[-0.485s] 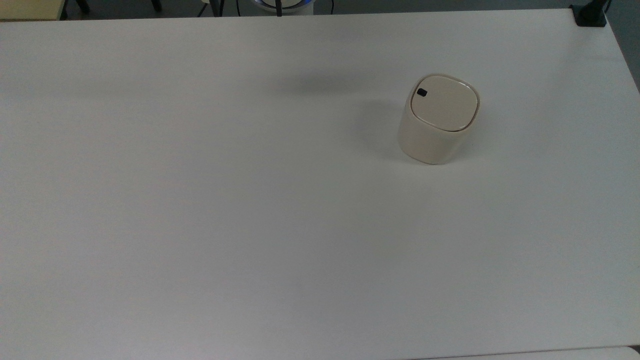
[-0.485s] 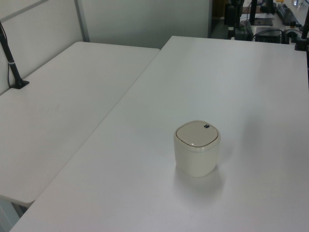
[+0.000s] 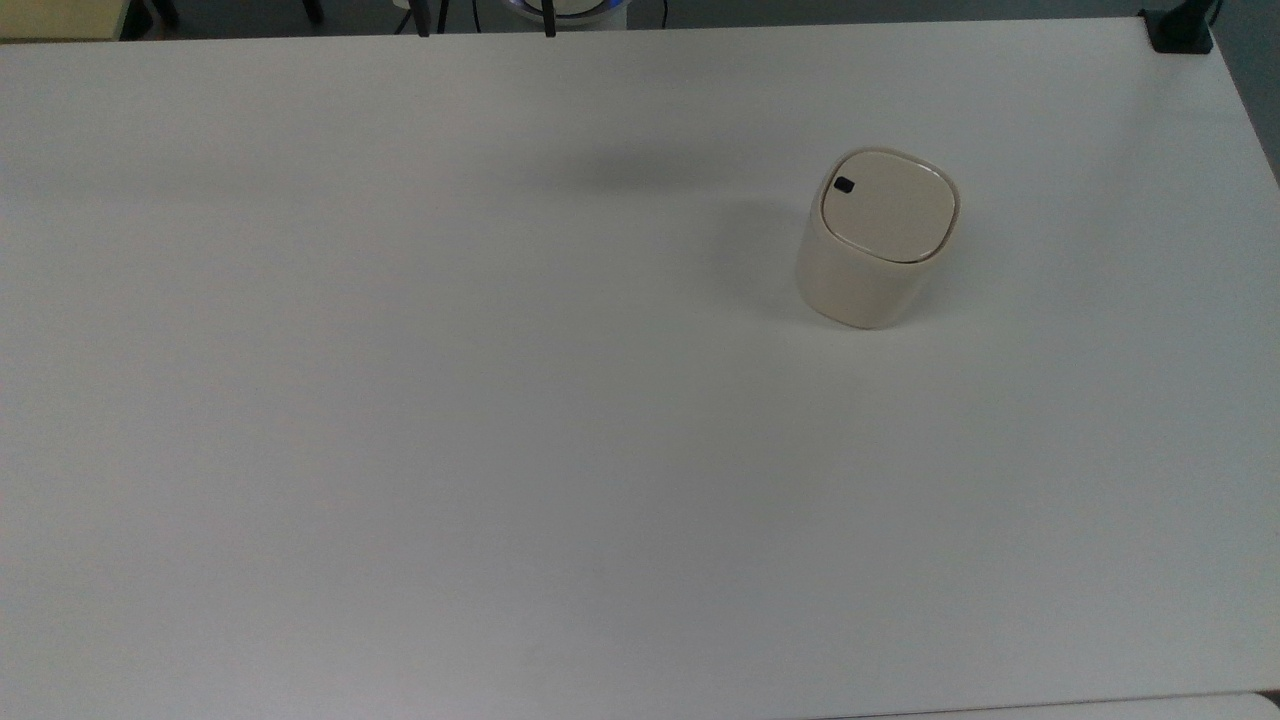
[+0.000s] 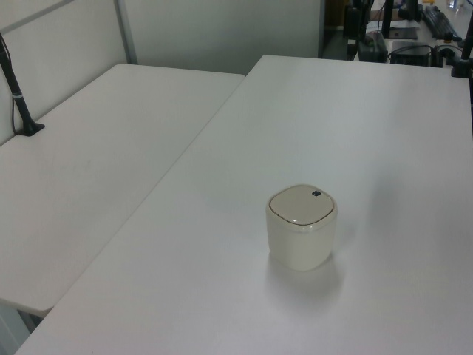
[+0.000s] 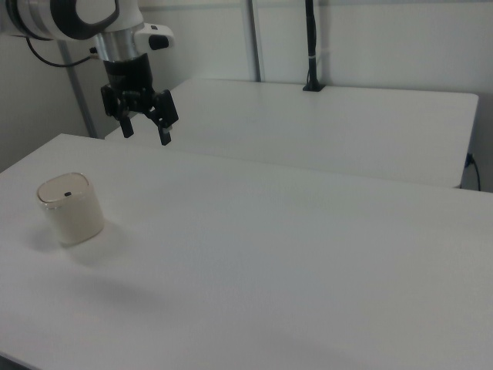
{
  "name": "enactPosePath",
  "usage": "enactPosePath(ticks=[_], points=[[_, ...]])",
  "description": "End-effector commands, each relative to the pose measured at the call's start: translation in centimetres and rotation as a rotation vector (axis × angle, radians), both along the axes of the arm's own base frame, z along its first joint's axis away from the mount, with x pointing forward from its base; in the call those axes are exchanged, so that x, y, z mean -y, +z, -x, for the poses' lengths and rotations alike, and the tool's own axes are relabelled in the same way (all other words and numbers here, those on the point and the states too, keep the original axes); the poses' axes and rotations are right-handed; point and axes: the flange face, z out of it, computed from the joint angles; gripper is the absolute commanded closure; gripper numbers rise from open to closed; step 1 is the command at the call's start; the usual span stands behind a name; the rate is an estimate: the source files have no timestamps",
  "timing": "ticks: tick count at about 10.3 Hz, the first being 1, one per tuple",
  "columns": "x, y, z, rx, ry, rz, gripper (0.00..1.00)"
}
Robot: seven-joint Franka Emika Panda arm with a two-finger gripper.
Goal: Open the trash bin
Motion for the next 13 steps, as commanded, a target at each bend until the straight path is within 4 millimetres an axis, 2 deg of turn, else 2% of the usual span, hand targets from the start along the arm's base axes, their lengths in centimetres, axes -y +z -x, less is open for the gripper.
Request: enactPosePath(ticks=[1,4,8,10,11,13], points=[[0.17,0.26,0.09,0.021,-0.011,-0.007,0.0],[0.26,0.25,0.11,0.019,-0.003,-0.007,0.0],[0.86,0.18,0.12,0.018,0.03,-0.005,0.61],[0.95,0.11,0.2,0.011,0.089,-0.004,0.89],[0.88,0.09,0.22,0.009,0.092,-0.003,0.98],[0.36,-0.46,-0.15,0.003,0.1,-0.004,1.0]])
